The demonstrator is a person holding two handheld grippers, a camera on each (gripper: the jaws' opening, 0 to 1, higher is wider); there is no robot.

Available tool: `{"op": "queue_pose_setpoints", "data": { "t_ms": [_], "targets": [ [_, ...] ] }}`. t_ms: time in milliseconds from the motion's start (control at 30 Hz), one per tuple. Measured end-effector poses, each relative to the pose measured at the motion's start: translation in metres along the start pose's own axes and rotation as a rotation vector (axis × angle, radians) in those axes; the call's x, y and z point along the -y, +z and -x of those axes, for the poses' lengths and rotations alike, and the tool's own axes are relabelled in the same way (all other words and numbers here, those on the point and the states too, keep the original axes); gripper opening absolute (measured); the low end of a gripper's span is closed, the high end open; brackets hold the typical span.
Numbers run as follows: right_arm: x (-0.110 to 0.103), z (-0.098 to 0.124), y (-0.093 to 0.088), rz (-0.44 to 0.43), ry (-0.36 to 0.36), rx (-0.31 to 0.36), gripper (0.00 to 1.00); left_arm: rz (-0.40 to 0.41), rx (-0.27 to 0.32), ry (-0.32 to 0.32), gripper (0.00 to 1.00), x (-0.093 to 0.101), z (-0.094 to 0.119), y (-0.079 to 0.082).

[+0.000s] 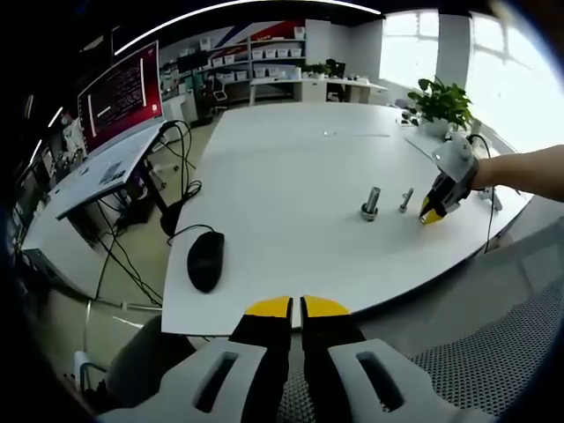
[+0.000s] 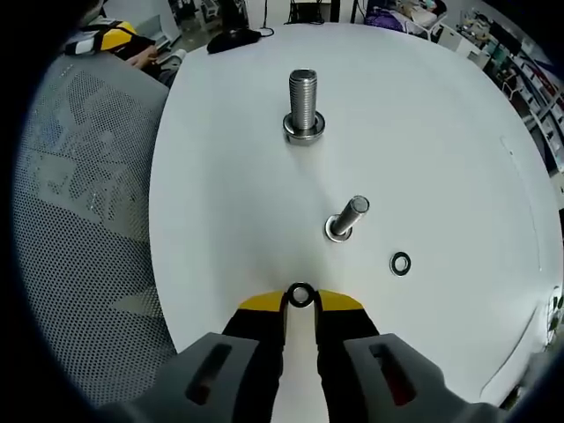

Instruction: Place the washer onto the threaded stud by aligning its center hole with the stud, sliding it down to the base, and recovering from edge contact or off-axis alignment until the washer reaches the visible bottom stop.

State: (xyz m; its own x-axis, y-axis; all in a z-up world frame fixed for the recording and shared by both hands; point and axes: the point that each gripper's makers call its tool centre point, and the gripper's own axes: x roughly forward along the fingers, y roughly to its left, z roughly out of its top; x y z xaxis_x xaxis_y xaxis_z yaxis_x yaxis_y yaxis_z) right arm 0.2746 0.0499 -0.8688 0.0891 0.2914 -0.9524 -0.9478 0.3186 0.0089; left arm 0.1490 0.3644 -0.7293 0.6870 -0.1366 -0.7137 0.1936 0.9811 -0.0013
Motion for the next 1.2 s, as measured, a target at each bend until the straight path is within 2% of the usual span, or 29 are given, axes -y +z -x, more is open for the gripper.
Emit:
{"op": "queue_pose_setpoints", "data": {
  "t_ms": [467,633,767,867,1000,1100,1200],
  "targets": [
    [-0.0038,0.0004,-0.0011,0.016,0.001,-0.003,0.14,0.003,0.004,0.003,0.01,-0.0005,0.0003,0.0006],
    [-0.0031,0.0007,-0.0011,-0.022,0.000,0.017,0.14,0.004,0.005,0.003,0.01,-0.0003,0.0004,0.0006],
    [-0.0040,0.0007,-0.0010,-0.007,-0.010,0.019,0.14,0.004,0.005,0.003,0.01,-0.0003,0.0006,0.0007],
    [-0.0037,0.0011,-0.0004,-0.054,-0.014,0.032,0.14,0.005,0.006,0.004,0.01,-0.0003,0.0005,0.0010],
    [-0.0036,0.0020,-0.0016,-0.062,-0.017,0.045,0.14,0.006,0.009,0.004,0.01,-0.0002,0.0005,0.0014],
    [-0.0019,0.0030,-0.0022,-0.112,-0.009,0.062,0.14,0.002,0.005,0.003,0.01,0.0001,0.0003,0.0008],
    [0.0027,0.0095,-0.0010,-0.117,-0.023,0.077,0.14,0.002,0.008,0.002,0.01,0.0001,0.0005,0.0011]
  ]
}}
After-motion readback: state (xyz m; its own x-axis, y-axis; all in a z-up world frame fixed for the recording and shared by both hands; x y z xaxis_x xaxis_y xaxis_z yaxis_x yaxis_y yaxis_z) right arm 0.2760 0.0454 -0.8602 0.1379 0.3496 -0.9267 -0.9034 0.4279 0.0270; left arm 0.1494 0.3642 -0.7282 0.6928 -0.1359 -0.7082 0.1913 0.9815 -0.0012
